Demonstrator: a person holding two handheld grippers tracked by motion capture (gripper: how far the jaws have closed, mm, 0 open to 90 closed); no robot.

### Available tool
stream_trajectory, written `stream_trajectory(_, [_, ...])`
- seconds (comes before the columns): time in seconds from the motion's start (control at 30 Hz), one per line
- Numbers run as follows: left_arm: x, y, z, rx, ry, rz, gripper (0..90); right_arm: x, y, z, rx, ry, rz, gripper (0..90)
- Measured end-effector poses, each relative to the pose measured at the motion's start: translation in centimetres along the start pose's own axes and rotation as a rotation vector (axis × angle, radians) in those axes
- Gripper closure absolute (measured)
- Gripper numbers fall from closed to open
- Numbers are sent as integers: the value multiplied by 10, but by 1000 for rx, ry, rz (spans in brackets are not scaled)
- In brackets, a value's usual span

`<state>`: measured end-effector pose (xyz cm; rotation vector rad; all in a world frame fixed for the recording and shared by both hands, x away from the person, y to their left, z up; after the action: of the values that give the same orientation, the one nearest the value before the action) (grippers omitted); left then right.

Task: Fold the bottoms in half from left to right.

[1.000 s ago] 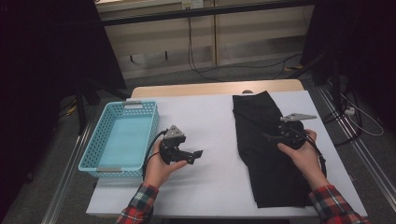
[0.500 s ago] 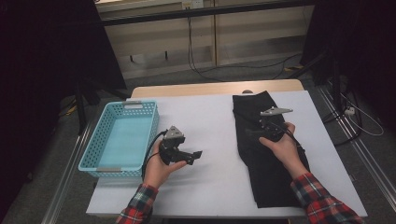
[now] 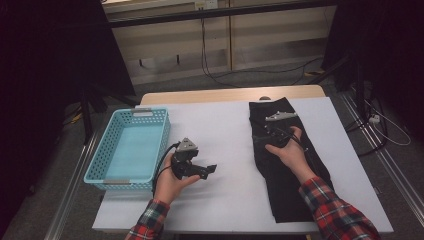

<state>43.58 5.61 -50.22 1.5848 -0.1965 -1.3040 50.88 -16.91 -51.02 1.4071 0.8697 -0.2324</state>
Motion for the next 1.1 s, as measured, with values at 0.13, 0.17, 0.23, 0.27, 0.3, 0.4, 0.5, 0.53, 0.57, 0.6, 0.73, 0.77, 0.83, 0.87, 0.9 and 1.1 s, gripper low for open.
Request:
stream_trajectory(0.13, [-1, -1, 0, -1, 3, 1, 75, 11, 3, -1, -1, -10, 13, 234])
stream_trajectory(0.17, [-2, -1, 0, -2, 3, 0, 75, 13, 2, -2, -4, -8, 2, 238])
stream_trajectory(0.23, [-4, 0, -2, -5, 8, 8, 75, 20, -4, -4, -27, -20, -36, 254])
stream_trajectory(0.27, [-5, 0, -2, -8, 6, 8, 75, 23, -6, -5, -32, -20, -46, 278])
stream_trajectory(0.3, [-5, 0, -4, -6, 6, 7, 76, 25, -8, -5, -45, -27, -53, 278])
stream_trajectory(0.4, [-6, -1, -7, -14, 17, 9, 78, 24, -8, -3, -42, -39, -53, 349])
stream_trajectory(0.5, [-8, -1, -8, -21, 23, 13, 80, 22, -7, 0, -41, -37, -50, 468])
stream_trajectory(0.53, [-8, 0, -8, -20, 26, 18, 81, 21, -8, 2, -39, -36, -50, 501])
stream_trajectory(0.57, [-9, 0, -8, -23, 25, 21, 81, 21, -8, 3, -37, -36, -48, 534])
stream_trajectory(0.6, [-10, 0, -8, -20, 24, 21, 82, 20, -8, 4, -42, -35, -46, 562])
stream_trajectory(0.73, [-10, 0, -8, -28, 25, 23, 82, 18, -8, 8, -37, -31, -42, 696])
stream_trajectory(0.77, [-10, -1, -8, -29, 24, 23, 82, 18, -8, 9, -40, -26, -37, 752])
stream_trajectory(0.83, [-10, -1, -8, -28, 24, 24, 83, 17, -9, 14, -33, -22, -32, 847])
stream_trajectory(0.87, [-10, -1, -8, -31, 25, 23, 83, 16, -9, 15, -15, -12, -29, 853])
stream_trajectory(0.9, [-11, -1, -9, -31, 25, 23, 83, 16, -8, 16, 4, 2, -18, 857])
stream_trajectory(1.1, [-13, 1, -11, -34, 35, 31, 83, 12, -5, 5, -9, 38, 0, 861])
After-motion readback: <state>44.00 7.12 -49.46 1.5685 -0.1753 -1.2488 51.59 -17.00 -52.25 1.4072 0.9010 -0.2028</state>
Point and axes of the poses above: each handheld gripper's, and its own axes: x roughly forward along the jaws, y roughly out of its top, z roughly to its right, the point moved 10 cm from there along x, roughly forward along the jaws, and after that the axes turned 2 degrees about x, right-handed, at the moved point
